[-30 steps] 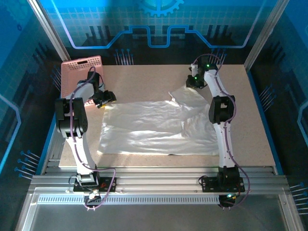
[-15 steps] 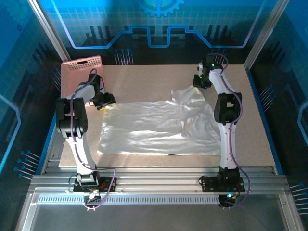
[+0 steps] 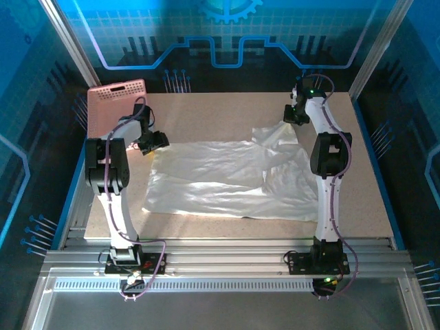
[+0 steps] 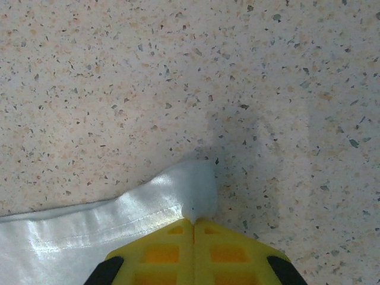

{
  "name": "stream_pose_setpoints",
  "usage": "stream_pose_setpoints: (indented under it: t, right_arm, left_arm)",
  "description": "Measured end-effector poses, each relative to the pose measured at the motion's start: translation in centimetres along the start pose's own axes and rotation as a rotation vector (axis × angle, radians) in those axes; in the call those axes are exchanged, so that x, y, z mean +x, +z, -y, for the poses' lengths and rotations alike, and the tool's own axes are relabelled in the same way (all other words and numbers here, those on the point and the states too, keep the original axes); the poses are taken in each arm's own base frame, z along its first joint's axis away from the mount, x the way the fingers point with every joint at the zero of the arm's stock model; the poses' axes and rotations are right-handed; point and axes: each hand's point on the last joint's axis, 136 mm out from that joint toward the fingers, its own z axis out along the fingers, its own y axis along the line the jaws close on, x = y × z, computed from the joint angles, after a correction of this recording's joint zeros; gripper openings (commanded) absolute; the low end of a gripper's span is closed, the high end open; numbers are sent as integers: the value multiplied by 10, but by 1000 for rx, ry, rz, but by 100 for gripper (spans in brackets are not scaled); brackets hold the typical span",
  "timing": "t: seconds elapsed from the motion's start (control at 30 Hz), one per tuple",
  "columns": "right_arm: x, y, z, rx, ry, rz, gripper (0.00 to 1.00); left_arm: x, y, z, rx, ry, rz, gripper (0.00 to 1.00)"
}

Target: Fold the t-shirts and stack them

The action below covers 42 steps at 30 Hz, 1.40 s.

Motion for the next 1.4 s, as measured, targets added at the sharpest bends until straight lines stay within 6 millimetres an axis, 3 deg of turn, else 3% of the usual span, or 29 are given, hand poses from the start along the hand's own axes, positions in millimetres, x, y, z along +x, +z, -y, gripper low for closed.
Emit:
stream_pose_setpoints:
  t: [0.3, 0.63, 1.3, 1.4]
  right_arm:
    - [1, -1, 0, 1, -14, -6, 0]
    - [2, -4, 1, 2, -26, -14, 0]
    - [-7, -17, -6, -28, -29, 13, 0]
    - [-9, -21, -7, -32, -29, 21, 0]
  left_arm:
    - [-2, 0, 18, -16, 10, -29, 61]
    - [-2, 5, 7, -113, 20, -51, 53]
    - [2, 7, 3, -194, 47, -157, 5]
    - [3, 8, 2, -194, 50, -156, 5]
